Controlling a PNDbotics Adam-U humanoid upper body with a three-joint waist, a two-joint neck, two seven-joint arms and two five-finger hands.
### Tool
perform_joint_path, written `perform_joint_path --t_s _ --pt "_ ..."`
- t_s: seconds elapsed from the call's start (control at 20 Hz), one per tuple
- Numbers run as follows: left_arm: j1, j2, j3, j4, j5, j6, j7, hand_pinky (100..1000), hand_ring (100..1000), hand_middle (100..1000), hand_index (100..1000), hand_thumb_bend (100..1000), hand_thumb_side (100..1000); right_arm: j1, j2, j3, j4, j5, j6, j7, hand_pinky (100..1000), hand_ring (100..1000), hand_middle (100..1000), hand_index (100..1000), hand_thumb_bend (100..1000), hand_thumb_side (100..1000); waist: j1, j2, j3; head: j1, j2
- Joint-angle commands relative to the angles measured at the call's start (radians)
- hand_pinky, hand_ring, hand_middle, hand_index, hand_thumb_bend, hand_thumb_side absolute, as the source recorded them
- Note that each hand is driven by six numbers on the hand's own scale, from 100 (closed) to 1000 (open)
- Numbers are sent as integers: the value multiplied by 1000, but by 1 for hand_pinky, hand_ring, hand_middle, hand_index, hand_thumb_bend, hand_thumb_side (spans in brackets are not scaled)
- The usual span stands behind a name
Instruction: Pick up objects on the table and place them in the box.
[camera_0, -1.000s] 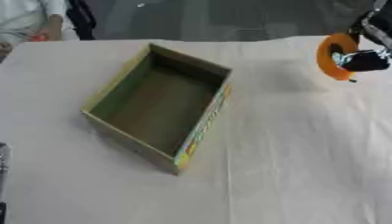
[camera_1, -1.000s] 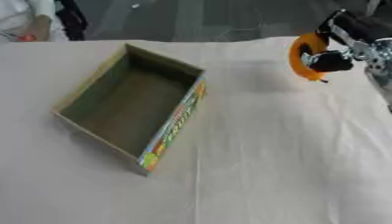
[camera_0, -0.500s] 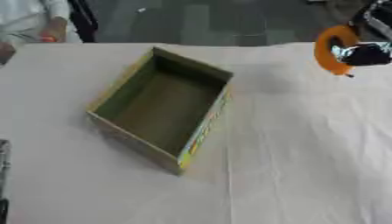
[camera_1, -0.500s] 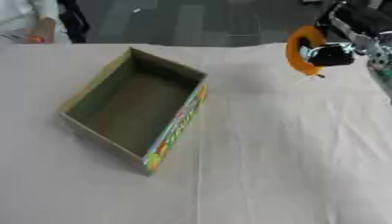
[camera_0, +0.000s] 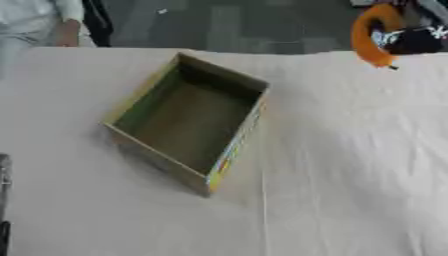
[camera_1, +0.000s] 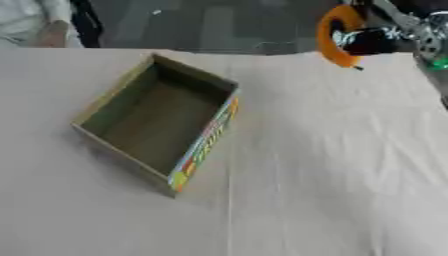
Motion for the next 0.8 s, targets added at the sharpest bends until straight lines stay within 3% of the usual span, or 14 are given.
perform_joint_path --t_s 0.05,0.8 --pt "-7 21 5 -19 -2 -3 -2 634 611 547 786 100 928 -47 7 2 -31 -31 6 6 754 733 408 423 100 445 -4 -30 3 -9 10" --pt "-17 12 -3 -19 4 -13 -12 634 614 550 783 100 922 -148 187 54 -12 -76 24 36 750 731 396 413 100 441 -17 -54 46 -37 19"
